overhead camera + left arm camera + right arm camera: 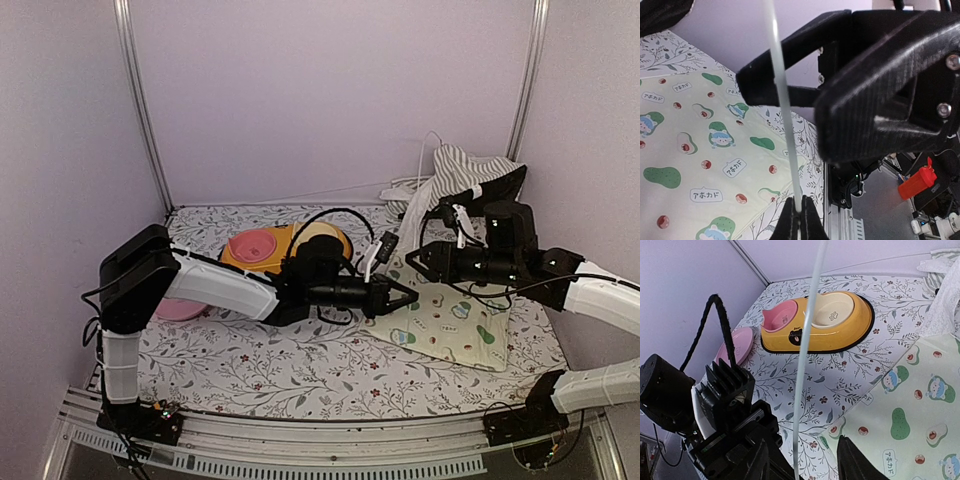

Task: Set up the pet tent
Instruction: Pass from the left arm to the right, then pass from the right arm to the left

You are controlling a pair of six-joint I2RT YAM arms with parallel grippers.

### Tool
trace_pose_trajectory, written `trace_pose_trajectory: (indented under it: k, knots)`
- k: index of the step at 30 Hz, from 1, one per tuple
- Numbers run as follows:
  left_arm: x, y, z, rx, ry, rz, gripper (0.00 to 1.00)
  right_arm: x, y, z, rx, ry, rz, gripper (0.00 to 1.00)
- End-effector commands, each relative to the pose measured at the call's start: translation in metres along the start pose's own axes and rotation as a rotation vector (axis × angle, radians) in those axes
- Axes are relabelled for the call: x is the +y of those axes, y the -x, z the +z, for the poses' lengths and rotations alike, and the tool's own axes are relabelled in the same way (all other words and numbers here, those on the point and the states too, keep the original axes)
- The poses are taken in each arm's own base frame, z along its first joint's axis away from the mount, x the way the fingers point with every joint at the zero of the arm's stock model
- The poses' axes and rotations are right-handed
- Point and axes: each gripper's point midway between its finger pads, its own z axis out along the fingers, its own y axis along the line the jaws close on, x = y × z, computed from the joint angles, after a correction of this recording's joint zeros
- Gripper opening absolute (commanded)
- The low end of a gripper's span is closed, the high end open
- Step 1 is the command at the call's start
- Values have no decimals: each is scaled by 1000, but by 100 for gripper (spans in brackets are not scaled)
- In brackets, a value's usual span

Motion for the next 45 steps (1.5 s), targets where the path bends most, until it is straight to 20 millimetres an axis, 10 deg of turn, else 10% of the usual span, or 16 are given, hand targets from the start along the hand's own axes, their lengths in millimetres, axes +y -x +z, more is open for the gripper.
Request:
trace_pose_trajectory:
  k: [1, 10, 16, 31, 40, 45]
  knots:
    - [-23, 33, -3, -68, -52, 69, 0, 11, 4, 1, 13, 56, -21, 43]
    - [-39, 30, -2, -38, -137, 91, 0, 15, 3, 4, 46, 79, -35, 0]
    - [-49, 21, -1, -2, -214, 110, 22, 18, 12, -2, 33, 106, -48, 0]
    - [-53, -27, 7, 154, -329, 92, 34, 21, 16, -10, 41, 133, -83, 0]
    - [-52, -43, 14, 182, -340, 75, 25, 18, 19, -10, 38, 133, -78, 0]
    - [-55, -39, 14, 166, -344, 89, 0, 16, 16, -9, 45, 130, -75, 0]
